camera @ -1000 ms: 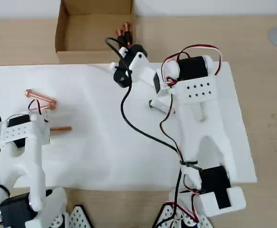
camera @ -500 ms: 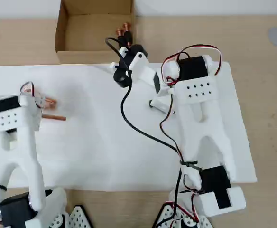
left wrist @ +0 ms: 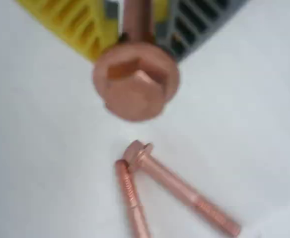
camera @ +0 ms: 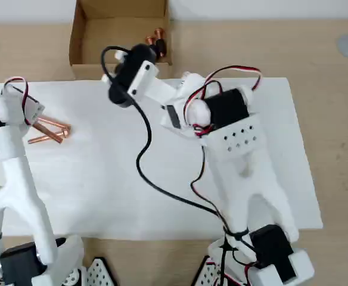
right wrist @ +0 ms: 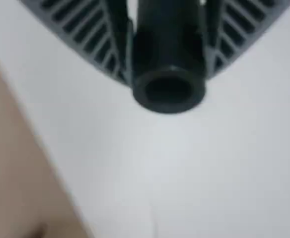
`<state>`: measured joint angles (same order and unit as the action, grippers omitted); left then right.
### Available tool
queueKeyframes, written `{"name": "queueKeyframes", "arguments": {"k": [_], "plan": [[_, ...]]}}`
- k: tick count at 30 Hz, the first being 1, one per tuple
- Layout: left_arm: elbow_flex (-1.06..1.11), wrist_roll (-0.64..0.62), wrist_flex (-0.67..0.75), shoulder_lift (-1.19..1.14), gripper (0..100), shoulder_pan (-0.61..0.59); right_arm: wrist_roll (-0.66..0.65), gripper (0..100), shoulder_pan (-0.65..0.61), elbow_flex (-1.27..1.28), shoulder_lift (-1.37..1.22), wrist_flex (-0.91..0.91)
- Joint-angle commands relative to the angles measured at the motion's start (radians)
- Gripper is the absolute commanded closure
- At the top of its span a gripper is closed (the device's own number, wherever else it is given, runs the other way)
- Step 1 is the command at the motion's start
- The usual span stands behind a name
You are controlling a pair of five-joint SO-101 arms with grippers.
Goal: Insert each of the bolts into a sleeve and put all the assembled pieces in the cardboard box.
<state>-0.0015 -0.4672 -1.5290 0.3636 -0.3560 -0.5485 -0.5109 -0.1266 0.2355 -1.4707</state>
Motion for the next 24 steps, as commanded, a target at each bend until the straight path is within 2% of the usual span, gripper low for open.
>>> {"name": "queueKeyframes", "arguments": {"k": [1, 5, 8, 16, 21, 24], "plan": [[-0.097, 0.114, -0.018, 0.03, 99, -0.011, 0.057, 98.8, -0.056, -0.015, 0.062, 0.129], [-0.166, 0.233, -0.064, 0.03, 99, -0.011, 0.146, 98.8, -0.079, -0.01, 0.101, 0.262], [-0.218, 0.249, -0.089, 0.03, 99, 0.006, 0.167, 98.8, -0.079, -0.016, 0.128, 0.296], [-0.238, 0.255, -0.127, 0.03, 99, 0.181, 0.226, 98.8, -0.076, -0.012, 0.236, 0.219], [-0.181, 0.258, -0.149, 0.03, 99, 0.315, 0.364, 98.8, -0.081, -0.01, 0.288, 0.172], [-0.158, 0.322, -0.143, 0.03, 99, 0.333, 0.471, 98.8, -0.097, -0.007, 0.312, 0.173]]}}
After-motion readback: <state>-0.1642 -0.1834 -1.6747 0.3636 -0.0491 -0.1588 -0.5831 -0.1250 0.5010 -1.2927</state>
